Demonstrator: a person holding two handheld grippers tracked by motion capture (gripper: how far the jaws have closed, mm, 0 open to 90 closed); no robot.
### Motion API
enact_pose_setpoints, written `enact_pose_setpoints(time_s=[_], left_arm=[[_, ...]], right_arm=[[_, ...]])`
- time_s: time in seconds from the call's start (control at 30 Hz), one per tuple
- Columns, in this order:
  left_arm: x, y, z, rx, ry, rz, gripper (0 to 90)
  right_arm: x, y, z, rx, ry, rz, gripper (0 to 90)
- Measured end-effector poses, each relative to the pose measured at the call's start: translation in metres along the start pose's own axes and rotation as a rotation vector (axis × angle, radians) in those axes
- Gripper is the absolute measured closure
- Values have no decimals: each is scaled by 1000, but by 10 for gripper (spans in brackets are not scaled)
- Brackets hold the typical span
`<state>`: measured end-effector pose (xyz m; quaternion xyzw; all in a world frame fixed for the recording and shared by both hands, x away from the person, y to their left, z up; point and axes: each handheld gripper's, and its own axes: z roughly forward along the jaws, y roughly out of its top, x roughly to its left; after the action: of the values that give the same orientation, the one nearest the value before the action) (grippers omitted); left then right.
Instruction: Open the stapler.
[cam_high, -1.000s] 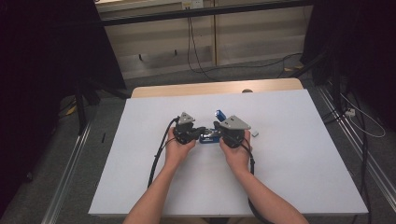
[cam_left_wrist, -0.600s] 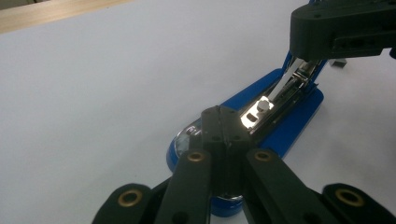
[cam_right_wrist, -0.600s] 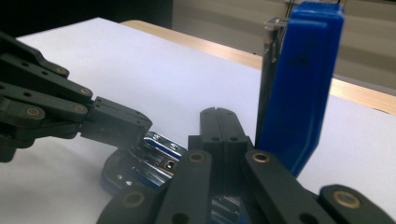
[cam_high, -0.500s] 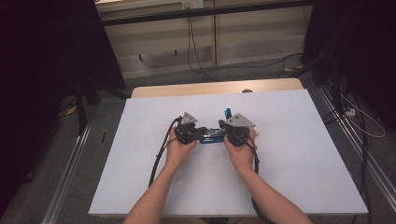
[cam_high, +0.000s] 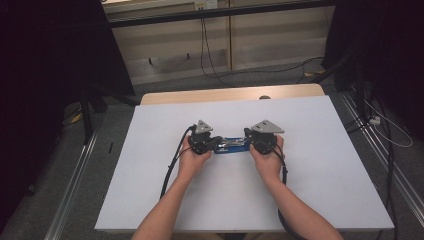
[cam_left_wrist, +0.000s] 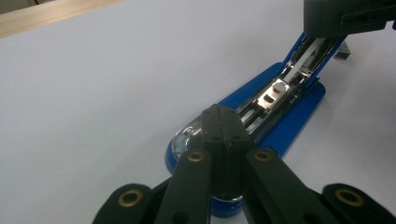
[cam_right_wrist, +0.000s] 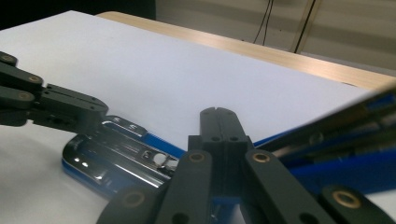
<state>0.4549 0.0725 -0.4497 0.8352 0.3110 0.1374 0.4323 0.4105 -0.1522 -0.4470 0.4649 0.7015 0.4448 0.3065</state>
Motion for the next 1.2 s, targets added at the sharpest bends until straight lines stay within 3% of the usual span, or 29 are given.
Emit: enact_pose_setpoints(time_s=[0.47,0.77,0.9,1.03,1.13,1.2], left_arm=[[-1,-1,2,-6,-12,-13,900],[-1,-1,2,-6,-6,-8,900],[-2,-1,2,-7,-2,0,900],[-2,-1,1,-6,-2,-7,897],[-2,-1,1,-9,-2,-7,892],[-1,0,-1,-25,-5,-13,888]], right_arm=[[-15,-9,-1,48,-6,5,900],[-22,-12,-3,57,19,8,900],[-24,-8,-8,46,32,-6,900],[-26,-2,-16,40,45,-54,900],[-33,2,-23,37,33,-79,900],[-41,3,-28,35,21,-71,900]])
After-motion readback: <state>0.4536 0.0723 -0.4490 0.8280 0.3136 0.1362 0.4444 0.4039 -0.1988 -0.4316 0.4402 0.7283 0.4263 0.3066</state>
